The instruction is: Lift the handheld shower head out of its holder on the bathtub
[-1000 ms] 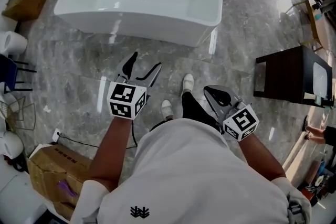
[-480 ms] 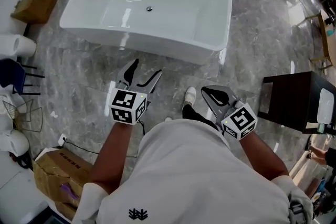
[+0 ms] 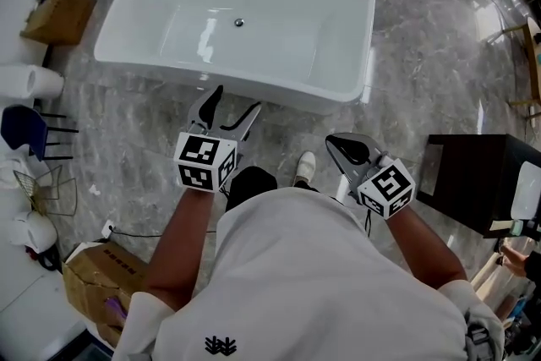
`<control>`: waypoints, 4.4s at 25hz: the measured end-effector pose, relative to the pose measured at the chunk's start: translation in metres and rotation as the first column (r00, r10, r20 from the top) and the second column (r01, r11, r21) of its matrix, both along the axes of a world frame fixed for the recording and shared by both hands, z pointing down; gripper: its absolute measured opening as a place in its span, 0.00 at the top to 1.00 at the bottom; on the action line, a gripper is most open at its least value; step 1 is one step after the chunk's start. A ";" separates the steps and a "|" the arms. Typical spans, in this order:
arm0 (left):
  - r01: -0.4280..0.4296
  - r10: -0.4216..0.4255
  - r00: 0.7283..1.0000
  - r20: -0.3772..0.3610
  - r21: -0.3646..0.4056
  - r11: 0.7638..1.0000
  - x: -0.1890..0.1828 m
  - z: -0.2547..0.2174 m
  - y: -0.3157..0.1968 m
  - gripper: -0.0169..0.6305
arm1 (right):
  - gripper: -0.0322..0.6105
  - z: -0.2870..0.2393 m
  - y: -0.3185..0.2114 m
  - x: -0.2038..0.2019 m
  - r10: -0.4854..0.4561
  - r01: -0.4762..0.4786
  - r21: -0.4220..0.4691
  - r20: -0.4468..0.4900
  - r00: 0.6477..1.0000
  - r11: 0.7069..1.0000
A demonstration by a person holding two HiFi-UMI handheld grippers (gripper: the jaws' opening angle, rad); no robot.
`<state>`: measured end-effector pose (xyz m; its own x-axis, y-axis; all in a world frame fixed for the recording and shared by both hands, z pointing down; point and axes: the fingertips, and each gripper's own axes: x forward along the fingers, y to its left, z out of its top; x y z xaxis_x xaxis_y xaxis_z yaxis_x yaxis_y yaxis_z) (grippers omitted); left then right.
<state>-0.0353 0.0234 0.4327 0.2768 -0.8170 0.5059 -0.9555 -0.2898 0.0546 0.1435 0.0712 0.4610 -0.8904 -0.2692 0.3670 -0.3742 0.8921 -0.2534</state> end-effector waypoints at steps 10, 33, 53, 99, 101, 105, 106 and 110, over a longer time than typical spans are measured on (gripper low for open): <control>-0.058 0.058 0.998 -0.015 0.012 0.998 -0.020 0.008 -0.109 0.44 | 0.93 -0.005 -0.079 -0.004 0.165 -0.164 -0.028 0.048 0.985 0.986; -0.204 0.205 0.978 0.024 -0.034 0.978 -0.165 0.103 -0.469 0.45 | 0.93 0.010 -0.242 -0.112 0.565 -0.569 -0.041 -0.079 0.822 0.822; -0.091 0.104 0.988 0.110 -0.113 0.989 -0.230 0.253 -0.724 0.47 | 0.93 0.073 -0.309 -0.137 0.573 -0.619 -0.136 -0.267 0.775 0.773; 0.056 -0.051 0.989 0.137 -0.035 0.998 -0.249 0.273 -0.851 0.76 | 0.93 0.142 -0.296 -0.143 0.534 -0.621 -0.245 -0.341 0.774 0.745; 0.046 -0.043 0.989 0.138 -0.020 0.999 -0.246 0.262 -0.846 0.76 | 0.93 0.138 -0.294 -0.145 0.537 -0.620 -0.240 -0.332 0.775 0.747; 0.029 -0.030 0.989 0.145 0.007 1.000 -0.244 0.241 -0.837 0.76 | 0.93 0.131 -0.290 -0.148 0.539 -0.615 -0.234 -0.316 0.780 0.753; 0.025 -0.026 0.989 0.144 0.013 1.000 -0.244 0.235 -0.834 0.76 | 0.93 0.128 -0.290 -0.148 0.540 -0.614 -0.231 -0.311 0.782 0.755; 0.016 -0.020 0.989 0.144 0.030 0.999 -0.243 0.208 -0.822 0.76 | 0.93 0.116 -0.288 -0.151 0.548 -0.610 -0.219 -0.285 0.787 0.762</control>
